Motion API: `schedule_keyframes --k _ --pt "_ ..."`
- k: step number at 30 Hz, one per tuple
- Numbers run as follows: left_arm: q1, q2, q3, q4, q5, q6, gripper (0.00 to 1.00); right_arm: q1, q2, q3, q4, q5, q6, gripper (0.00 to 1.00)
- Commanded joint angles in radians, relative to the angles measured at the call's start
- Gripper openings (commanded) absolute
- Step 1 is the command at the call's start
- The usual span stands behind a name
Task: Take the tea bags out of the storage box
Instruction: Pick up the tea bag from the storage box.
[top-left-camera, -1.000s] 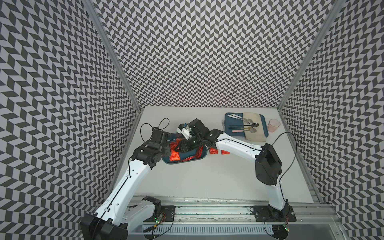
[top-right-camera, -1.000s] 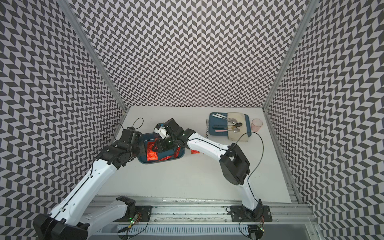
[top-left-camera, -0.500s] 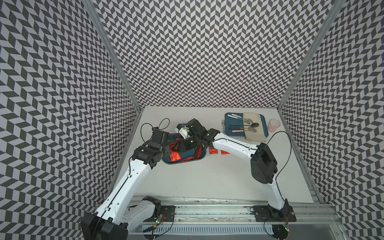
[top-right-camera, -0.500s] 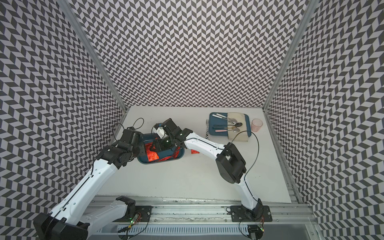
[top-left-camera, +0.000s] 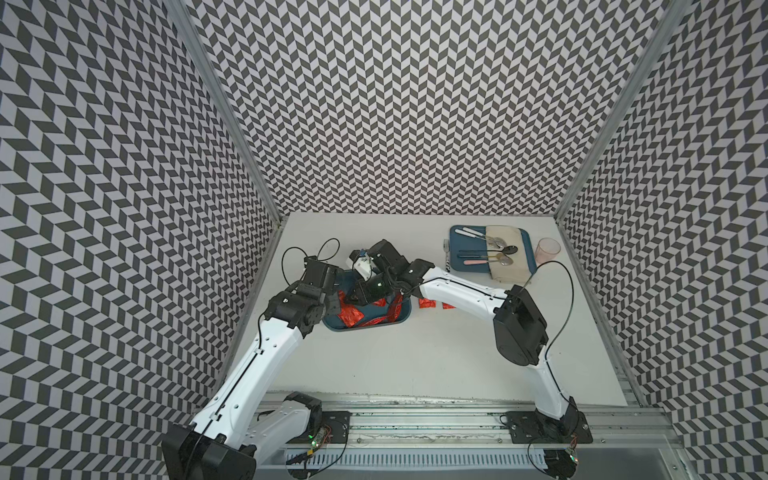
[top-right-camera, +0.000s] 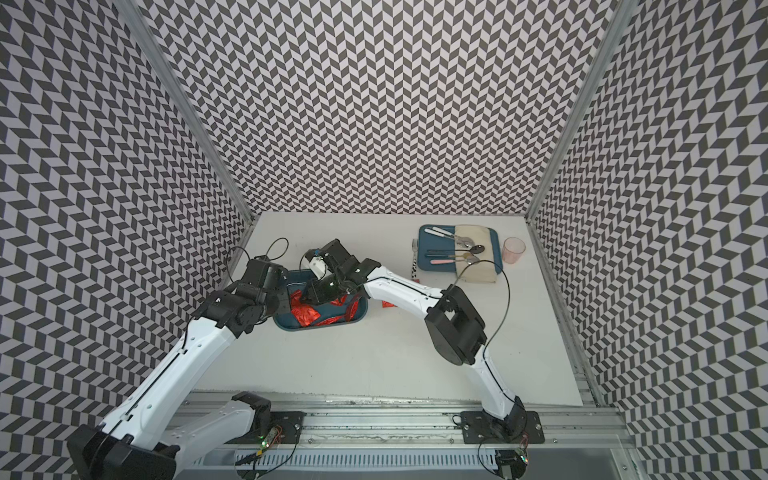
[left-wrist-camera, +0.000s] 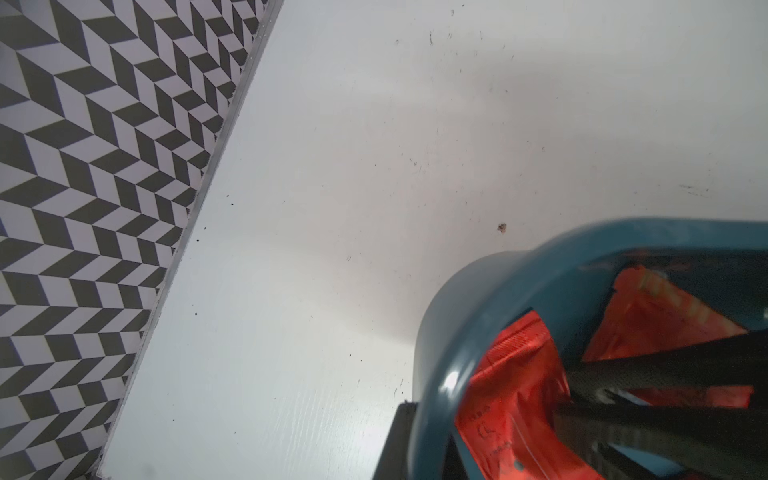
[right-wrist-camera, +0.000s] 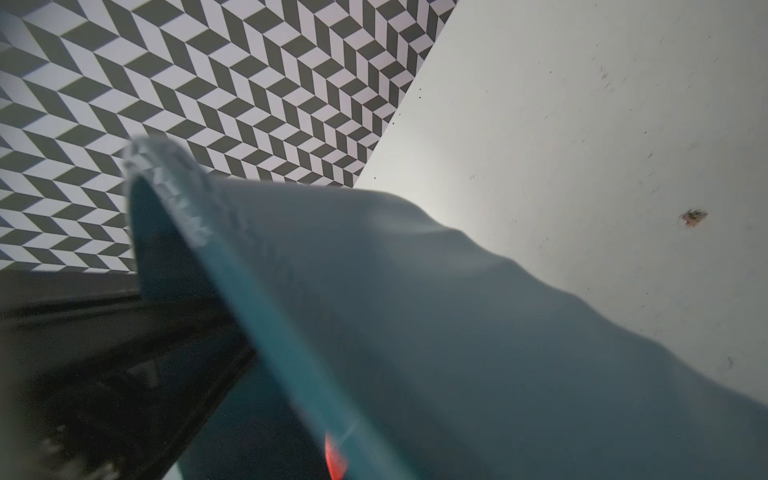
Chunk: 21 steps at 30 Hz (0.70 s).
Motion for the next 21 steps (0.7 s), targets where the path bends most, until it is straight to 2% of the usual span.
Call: schedule_keyframes --k 1,6,14,21 --pt "-0.011 -0.009 0.023 0.071 0.027 -0.015 0.0 0.012 0.029 0.011 -0.001 0.006 -0.012 0.13" --pt "-0.012 -0.005 0.022 0.071 0.024 -0.018 0.0 0.01 0.02 0.023 -0.002 0.001 -0.012 0.01" --pt "-0.011 -0.003 0.023 0.069 0.019 -0.022 0.0 -0.002 -0.057 0.034 0.024 -0.007 -0.025 0.0" --pt "-0.012 0.001 0.025 0.059 -0.003 -0.036 0.0 -0.066 -0.17 -0.04 0.078 -0.018 0.03 0.0"
